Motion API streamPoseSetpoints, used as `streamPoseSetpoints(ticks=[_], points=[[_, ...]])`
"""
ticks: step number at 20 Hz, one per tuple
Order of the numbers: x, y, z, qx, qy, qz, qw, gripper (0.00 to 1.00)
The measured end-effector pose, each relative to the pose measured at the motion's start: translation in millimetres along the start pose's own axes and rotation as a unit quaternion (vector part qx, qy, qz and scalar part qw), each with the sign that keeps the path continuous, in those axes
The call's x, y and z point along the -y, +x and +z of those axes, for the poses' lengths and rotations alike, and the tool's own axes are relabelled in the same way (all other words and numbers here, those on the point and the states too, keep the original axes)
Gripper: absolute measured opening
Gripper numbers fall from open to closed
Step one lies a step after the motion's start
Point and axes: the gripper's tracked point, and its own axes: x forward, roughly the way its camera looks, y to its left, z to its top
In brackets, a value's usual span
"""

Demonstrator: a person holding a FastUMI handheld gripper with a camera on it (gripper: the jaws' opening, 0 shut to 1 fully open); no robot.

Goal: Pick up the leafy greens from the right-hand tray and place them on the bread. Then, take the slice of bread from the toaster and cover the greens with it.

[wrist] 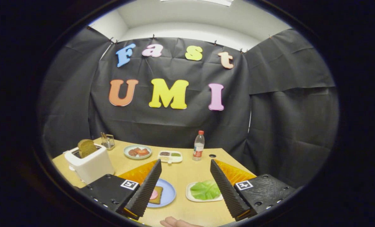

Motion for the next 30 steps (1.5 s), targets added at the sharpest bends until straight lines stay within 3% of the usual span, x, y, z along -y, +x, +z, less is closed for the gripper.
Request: streamPoseSetpoints(ticks=[3,11,18,24,28,30], points=[[28.1,36.1,-22.4,-0.033,-0.001,-0.026,0.999,0.95],[91.3,141.6,-106.8,-0.158,-0.002,-0.043,0.986,0.95],[111.2,189.5,-183.4,-0.241,0.019,-0.046,0.969,0.96],[115.1,202.8,-218.0,-0.294,0.007,-0.044,0.955,0.95],[111.9,205.3,-215.8,-0.292,0.002,-0.043,0.956,0.76],[120.3,207.6,-212.4,-0.286,-0.008,-0.06,0.956,0.48]])
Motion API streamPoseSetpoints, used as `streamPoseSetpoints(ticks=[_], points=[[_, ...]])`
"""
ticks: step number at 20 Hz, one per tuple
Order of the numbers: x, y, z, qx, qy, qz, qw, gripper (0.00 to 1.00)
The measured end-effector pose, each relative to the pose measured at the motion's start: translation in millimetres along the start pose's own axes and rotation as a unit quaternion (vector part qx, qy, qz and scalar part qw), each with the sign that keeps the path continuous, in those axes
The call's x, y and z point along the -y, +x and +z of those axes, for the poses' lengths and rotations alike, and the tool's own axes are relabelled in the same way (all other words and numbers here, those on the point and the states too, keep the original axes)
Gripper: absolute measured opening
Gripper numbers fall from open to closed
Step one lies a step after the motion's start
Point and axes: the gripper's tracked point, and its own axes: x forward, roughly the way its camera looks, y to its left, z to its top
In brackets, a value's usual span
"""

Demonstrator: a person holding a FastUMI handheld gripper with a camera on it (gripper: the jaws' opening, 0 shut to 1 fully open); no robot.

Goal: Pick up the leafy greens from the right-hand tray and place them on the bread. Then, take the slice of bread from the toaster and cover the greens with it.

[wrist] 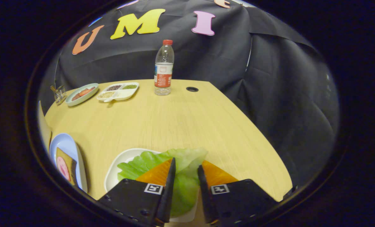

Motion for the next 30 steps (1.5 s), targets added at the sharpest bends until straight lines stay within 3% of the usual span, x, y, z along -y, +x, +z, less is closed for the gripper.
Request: streamPoseSetpoints(ticks=[1,4,6,17,24,30], points=[[-1.9,-1.8,2.7,0.004,-0.002,0.0,1.0,0.34],[-4.0,-9.0,3.7,0.005,0.0,0.01,1.0,0.05],[-1.8,-17.2,10.5,0.021,0.005,0.011,1.0,0.0],[-48.5,-126.1,71.1,0.13,-0.003,0.075,0.989,0.0],[-145.1,-193.0,68.4,0.158,-0.047,0.152,0.975,0.0],[-251.0,-229.6,40.9,0.144,-0.071,0.246,0.956,0.0]])
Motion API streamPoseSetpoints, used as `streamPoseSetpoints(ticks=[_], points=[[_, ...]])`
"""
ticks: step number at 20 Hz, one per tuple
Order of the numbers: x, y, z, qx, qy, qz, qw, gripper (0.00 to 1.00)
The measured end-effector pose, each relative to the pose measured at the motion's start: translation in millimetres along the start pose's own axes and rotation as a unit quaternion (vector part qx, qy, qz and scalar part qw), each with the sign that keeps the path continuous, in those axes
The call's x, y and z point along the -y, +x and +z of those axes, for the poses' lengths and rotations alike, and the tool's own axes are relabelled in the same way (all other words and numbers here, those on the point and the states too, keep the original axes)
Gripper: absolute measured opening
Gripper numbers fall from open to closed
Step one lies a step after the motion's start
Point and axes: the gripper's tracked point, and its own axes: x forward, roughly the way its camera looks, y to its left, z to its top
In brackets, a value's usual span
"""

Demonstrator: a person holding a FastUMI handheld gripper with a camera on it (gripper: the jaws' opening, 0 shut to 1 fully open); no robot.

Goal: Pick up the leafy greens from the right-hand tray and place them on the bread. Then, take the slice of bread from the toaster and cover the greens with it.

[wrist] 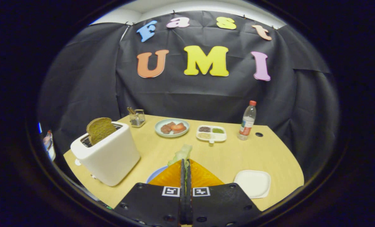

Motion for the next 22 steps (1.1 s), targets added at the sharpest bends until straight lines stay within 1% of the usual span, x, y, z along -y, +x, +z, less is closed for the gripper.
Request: streamPoseSetpoints(ticks=[2,3,4,6,9,12,15,19,21,22], points=[[-29.9,9.2,-10.8,-0.012,0.009,0.034,0.999,0.0],[-39.8,16.6,-18.5,-0.023,0.01,0.045,0.999,0.0],[-42.2,24.4,-27.0,-0.035,0.01,0.047,0.998,0.0],[-33.1,41.6,-35.2,-0.044,0.009,0.033,0.998,0.0],[3.3,66.5,-40.1,-0.044,0.009,-0.009,0.999,0.0],[30.9,86.7,-58.0,-0.069,0.015,-0.032,0.997,0.0],[40.5,99.0,-76.5,-0.093,0.031,-0.025,0.995,0.0],[47.2,110.5,-95.2,-0.111,0.033,-0.023,0.993,0.0],[48.9,112.9,-94.4,-0.104,0.043,-0.023,0.993,0.01],[50.3,112.3,-94.3,-0.104,0.041,-0.024,0.993,0.04]])
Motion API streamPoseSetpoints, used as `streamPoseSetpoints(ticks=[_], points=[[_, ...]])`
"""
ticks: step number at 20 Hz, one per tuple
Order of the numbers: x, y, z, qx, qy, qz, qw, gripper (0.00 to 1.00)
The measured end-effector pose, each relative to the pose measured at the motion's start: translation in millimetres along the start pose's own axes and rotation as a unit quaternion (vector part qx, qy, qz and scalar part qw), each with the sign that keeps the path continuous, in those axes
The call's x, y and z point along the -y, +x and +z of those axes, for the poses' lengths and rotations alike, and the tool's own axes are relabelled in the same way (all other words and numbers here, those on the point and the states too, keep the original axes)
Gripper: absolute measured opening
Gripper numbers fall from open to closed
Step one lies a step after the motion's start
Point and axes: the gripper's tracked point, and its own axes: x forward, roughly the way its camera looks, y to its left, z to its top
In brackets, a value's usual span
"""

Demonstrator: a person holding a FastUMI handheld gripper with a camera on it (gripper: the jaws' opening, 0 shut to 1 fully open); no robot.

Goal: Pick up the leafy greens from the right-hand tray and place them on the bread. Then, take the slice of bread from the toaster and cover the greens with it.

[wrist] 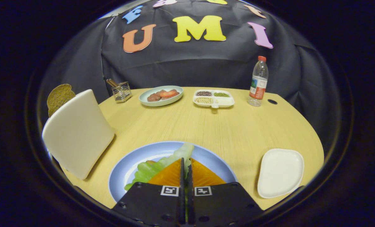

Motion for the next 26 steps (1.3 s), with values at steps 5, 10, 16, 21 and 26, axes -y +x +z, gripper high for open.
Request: streamPoseSetpoints(ticks=[5,10,16,21,26], points=[[-3.0,-4.4,-1.2,0.002,-0.01,0.003,1.0,0.42],[-3.7,-11.8,-6.2,0.006,-0.027,-0.002,1.0,0.81],[-12.3,-41.1,13.8,0.032,-0.028,0.002,0.999,0.95],[-30.2,-74.7,43.8,0.064,-0.019,0.007,0.998,0.95],[-54.4,-107.4,83.1,0.084,0.002,0.004,0.996,0.95]])
